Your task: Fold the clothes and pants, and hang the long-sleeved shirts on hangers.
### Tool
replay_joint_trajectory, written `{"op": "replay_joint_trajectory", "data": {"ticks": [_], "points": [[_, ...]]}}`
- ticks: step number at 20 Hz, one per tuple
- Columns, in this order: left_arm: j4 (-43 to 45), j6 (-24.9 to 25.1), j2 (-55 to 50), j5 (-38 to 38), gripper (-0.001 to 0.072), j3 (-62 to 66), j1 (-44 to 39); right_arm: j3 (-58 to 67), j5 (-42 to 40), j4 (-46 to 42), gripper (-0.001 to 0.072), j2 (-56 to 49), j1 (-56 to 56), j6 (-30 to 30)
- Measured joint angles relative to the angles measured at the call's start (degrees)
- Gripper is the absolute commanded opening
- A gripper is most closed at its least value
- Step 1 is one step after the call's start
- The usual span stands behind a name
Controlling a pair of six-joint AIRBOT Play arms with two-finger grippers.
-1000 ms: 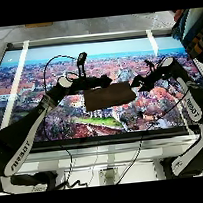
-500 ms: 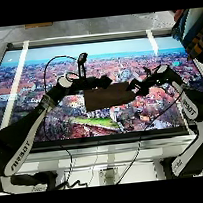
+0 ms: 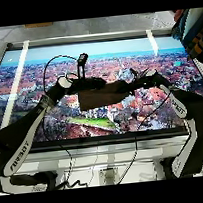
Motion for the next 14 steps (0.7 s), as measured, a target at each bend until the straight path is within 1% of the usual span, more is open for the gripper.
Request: {"op": "replay_joint_trajectory", "data": {"ticks": [3, 4, 6, 7, 10, 12, 14], "points": [[8.09, -0.07, 2.69, -1.29, 0.0015, 0.0, 3.1, 2.43, -1.44, 0.42, 0.0014, 2.8, -1.62, -0.87], [11.85, -0.13, 4.04, -2.1, 0.0015, 0.0, 4.37, 2.93, -1.99, 0.02, 0.0014, 4.26, -2.69, -0.92], [21.33, -2.19, 6.91, -3.98, 0.0015, 0.0, 6.71, 3.56, -2.49, -2.36, 0.0014, 8.0, -5.84, 0.11], [26.84, -4.17, 8.33, -5.25, 0.0016, 0.0, 7.72, 3.78, -2.43, -4.24, 0.0014, 9.94, -7.65, 1.07], [43.67, -12.37, 12.37, -10.93, 0.0016, 0.0, 10.21, 4.07, -2.1, -12.92, 0.0015, 16.35, -14.27, 5.2], [50.88, -16.46, 14.23, -15.54, 0.0016, 0.02, 11.67, 4.11, -1.44, -19.82, 0.0014, 20.26, -19.1, 8.61], [55.04, -19.65, 15.28, -19.58, 0.0015, 0.02, 12.68, 4.11, -1.07, -28.11, 0.0015, 23.91, -24.9, 13.53]]}}
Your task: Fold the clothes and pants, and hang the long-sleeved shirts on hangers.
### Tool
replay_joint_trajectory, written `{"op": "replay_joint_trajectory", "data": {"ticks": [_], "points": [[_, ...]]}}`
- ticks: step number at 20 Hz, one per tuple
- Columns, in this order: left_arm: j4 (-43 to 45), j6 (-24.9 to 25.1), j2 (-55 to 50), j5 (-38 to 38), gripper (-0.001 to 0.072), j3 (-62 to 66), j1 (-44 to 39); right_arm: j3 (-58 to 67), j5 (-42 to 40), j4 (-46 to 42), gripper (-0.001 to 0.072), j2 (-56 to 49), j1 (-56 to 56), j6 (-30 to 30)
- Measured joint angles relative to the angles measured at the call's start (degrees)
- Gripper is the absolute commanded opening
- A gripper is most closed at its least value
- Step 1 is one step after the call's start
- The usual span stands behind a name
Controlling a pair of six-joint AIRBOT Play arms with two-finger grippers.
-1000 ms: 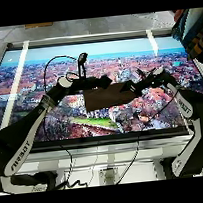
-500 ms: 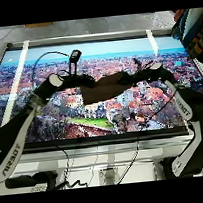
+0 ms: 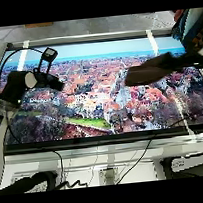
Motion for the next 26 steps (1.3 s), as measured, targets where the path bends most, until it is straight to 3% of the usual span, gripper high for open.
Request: {"op": "replay_joint_trajectory", "data": {"ticks": [6, 10, 11, 13, 14, 15, 18, 19, 21, 22, 26], "points": [[3.76, -3.98, 0.94, -4.83, 0.0016, -0.02, 0.83, -0.2, 5.53, -20.46, 0.0015, 7.39, -18.67, 13.57], [3.34, -4.76, 1.07, -5.55, 0.0016, 0.0, 0.92, -3.87, 12.61, -27.19, 0.0038, 10.36, -31.06, 19.15], [2.95, -4.79, 1.07, -5.68, 0.0016, 0.0, 0.92, -5.4, 14.49, -27.98, 0.0176, 10.73, -33.68, 20.02], [2.67, -4.9, 1.07, -5.79, 0.0016, -0.02, 0.92, -8.66, 17.66, -29.18, 0.0644, 11.21, -38.53, 21.29], [2.54, -4.9, 1.07, -5.88, 0.0017, 0.0, 0.92, -10.08, 18.78, -29.62, 0.0698, 11.37, -40.68, 21.68], [2.34, -4.9, 1.07, -5.88, 0.0017, -0.02, 0.92, -11.13, 19.74, -30.03, 0.0699, 11.43, -42.36, 21.88], [2.12, -4.9, 1.07, -5.92, 0.0017, 0.0, 0.92, -12.96, 21.59, -30.64, 0.068, 11.61, -45.79, 21.44], [1.99, -4.9, 1.07, -5.92, 0.0017, 0.0, 0.92, -13.22, 22.01, -30.64, 0.063, 11.67, -46.31, 20.7], [1.81, -4.92, 1.07, -5.92, 0.0017, 0.0, 0.92, -13.62, 21.94, -30.23, 0.0136, 11.67, -47.06, 18.32], [1.81, -4.92, 1.07, -5.92, 0.0017, 0.0, 0.92, -13.77, 21.64, -28.85, 0.0014, 11.72, -47.23, 17.31], [1.81, -4.92, 1.07, -5.95, 0.0017, 0.0, 0.92, -13.97, 19.69, -19.3, 0.0014, 11.72, -44.63, 13.42]]}}
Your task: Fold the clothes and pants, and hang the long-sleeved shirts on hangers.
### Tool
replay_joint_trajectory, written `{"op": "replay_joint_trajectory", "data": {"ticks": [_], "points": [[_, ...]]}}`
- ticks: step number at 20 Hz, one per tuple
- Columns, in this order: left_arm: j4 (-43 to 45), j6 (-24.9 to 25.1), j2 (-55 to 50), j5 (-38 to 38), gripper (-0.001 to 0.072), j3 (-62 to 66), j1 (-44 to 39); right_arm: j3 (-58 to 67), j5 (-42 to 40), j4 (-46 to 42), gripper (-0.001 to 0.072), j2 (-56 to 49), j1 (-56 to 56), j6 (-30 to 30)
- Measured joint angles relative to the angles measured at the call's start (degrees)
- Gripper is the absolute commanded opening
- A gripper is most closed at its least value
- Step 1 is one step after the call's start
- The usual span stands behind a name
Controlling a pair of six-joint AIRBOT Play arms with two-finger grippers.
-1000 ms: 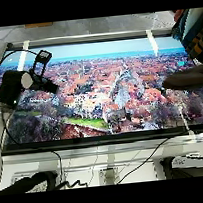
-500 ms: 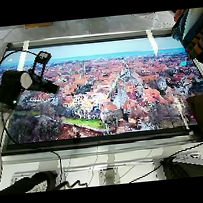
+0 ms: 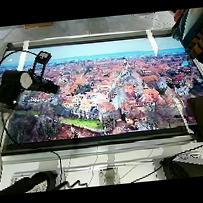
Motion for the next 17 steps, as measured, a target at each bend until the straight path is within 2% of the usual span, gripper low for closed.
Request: {"op": "replay_joint_trajectory", "data": {"ticks": [4, 8, 13, 17], "points": [[0.0, 0.0, 0.0, 0.0, 0.0017, 0.0, 0.0, -0.04, -1.84, 7.19, 0.0014, 0.39, 12.52, -3.76], [0.0, 0.0, 0.0, 0.0, 0.0017, 0.0, 0.0, -0.04, -2.29, 9.14, 0.0015, 1.6, 32.74, -7.41], [0.02, 0.0, 0.0, 0.0, 0.0017, 0.0, 0.0, -0.04, -2.03, 6.03, 0.0015, 7.39, 56.54, -10.21], [0.02, -0.02, 0.0, 0.02, 0.0017, -0.02, 0.0, -0.04, -2.97, 1.09, 0.0015, 15.23, 68.24, -12.92]]}}
